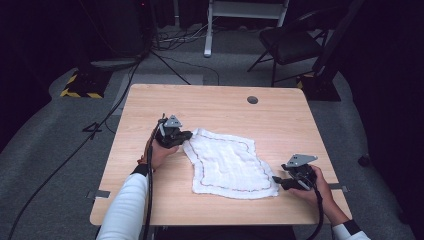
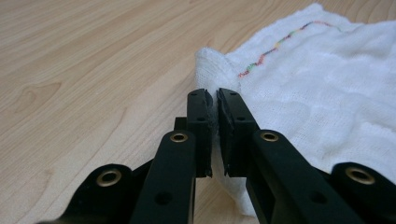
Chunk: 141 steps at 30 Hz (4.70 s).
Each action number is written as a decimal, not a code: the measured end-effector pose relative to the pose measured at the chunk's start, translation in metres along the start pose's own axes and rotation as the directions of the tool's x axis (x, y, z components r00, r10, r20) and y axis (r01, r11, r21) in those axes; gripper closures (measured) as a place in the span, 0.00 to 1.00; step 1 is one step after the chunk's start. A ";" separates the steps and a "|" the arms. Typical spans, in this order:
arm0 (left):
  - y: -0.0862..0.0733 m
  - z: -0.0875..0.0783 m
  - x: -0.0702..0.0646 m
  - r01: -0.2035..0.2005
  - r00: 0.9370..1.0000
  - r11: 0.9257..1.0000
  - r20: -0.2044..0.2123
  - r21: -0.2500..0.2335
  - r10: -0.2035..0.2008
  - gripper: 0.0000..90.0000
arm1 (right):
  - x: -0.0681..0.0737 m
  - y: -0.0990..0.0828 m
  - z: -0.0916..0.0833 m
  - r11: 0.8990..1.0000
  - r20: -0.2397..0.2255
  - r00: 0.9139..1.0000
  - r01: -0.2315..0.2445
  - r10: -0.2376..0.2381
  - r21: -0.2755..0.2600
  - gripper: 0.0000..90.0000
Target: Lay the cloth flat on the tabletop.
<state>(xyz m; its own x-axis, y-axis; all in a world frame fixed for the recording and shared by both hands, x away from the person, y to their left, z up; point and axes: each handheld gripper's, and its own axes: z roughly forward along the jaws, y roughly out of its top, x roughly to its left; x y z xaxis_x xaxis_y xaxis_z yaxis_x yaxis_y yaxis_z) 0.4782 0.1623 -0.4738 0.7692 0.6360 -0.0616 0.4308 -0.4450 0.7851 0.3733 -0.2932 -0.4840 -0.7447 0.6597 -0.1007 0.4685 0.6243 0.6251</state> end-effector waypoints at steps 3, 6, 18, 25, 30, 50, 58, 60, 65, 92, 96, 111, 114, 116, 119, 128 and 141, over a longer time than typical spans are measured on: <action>0.001 0.002 -0.002 -0.008 1.000 1.000 -0.018 0.010 0.008 0.90 | -0.003 0.004 -0.003 1.000 0.011 1.000 0.000 0.000 -0.017 0.46; 0.000 0.005 -0.001 0.011 0.997 0.999 -0.075 0.035 -0.008 0.75 | -0.008 0.013 -0.009 0.996 0.005 1.000 -0.004 0.004 -0.084 0.47; 0.003 0.012 -0.007 0.005 0.992 0.997 -0.123 0.075 0.004 0.33 | -0.030 0.080 0.032 0.991 0.008 1.000 -0.012 0.013 -0.133 0.54; 0.005 0.026 -0.025 -0.057 0.995 0.990 -0.077 0.127 0.067 0.30 | -0.031 0.102 0.076 0.996 0.042 0.999 -0.001 0.005 -0.084 0.54; 0.005 0.031 -0.029 -0.071 0.995 0.988 -0.055 0.134 0.079 0.31 | -0.034 0.100 0.088 0.999 0.075 0.997 0.000 0.003 -0.036 0.55; 0.012 0.056 -0.018 0.002 0.996 0.989 -0.086 0.150 0.011 0.21 | -0.076 0.077 0.081 0.989 0.172 0.976 -0.122 0.136 -0.088 0.63; 0.015 0.054 -0.012 0.035 0.997 0.992 -0.075 0.123 -0.026 0.21 | -0.087 0.084 0.080 0.964 -0.013 0.969 -0.245 0.245 -0.103 0.50; 0.015 0.054 -0.011 0.037 0.996 0.992 -0.080 0.123 -0.027 0.21 | -0.087 0.085 0.085 0.967 0.006 0.970 -0.241 0.242 -0.080 0.49; 0.012 0.059 -0.008 0.048 0.996 0.988 -0.076 0.150 -0.037 0.21 | -0.088 0.084 0.090 0.966 0.019 0.968 -0.246 0.249 -0.077 0.50; 0.033 0.025 -0.023 -0.071 0.996 0.996 -0.049 0.046 0.073 0.88 | -0.064 0.105 0.038 0.972 0.045 0.994 -0.091 0.103 -0.215 0.94; 0.036 0.031 -0.023 -0.075 0.996 0.995 -0.035 0.060 0.077 0.85 | -0.064 0.109 0.035 0.972 0.054 0.994 -0.084 0.098 -0.219 0.95; 0.033 0.076 -0.001 0.071 0.995 0.984 -0.081 0.161 -0.059 0.42 | -0.072 0.118 0.046 0.976 0.087 0.992 -0.071 0.091 -0.206 0.94; 0.036 0.078 0.000 0.042 0.998 0.986 -0.044 0.163 -0.035 0.63 | -0.076 0.118 0.050 0.976 0.085 0.991 -0.081 0.101 -0.204 0.94; 0.038 0.079 -0.002 0.033 0.999 0.986 -0.011 0.165 -0.032 0.78 | -0.076 0.117 0.052 0.976 0.083 0.991 -0.086 0.104 -0.201 0.94; 0.035 0.078 -0.001 0.027 0.999 0.989 0.012 0.148 -0.029 0.90 | -0.078 0.116 0.052 0.974 0.078 0.990 -0.099 0.117 -0.206 0.94; 0.049 0.046 -0.007 -0.022 0.998 1.000 -0.053 0.018 0.023 0.94 | -0.075 0.119 0.040 0.969 0.107 0.989 -0.074 0.102 -0.236 0.95; 0.074 0.041 0.005 -0.023 0.980 1.000 -0.196 0.007 0.024 0.93 | -0.086 0.146 0.046 0.965 0.185 0.977 -0.057 0.107 -0.255 0.94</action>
<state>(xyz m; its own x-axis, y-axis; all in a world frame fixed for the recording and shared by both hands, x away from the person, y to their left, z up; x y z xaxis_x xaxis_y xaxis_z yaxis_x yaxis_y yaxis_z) 0.5329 0.1066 -0.4412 0.6720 0.7362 0.0796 0.4161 -0.4643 0.7818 0.5273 -0.2400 -0.4195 -0.5900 0.7883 -0.1746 0.3733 0.4580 0.8068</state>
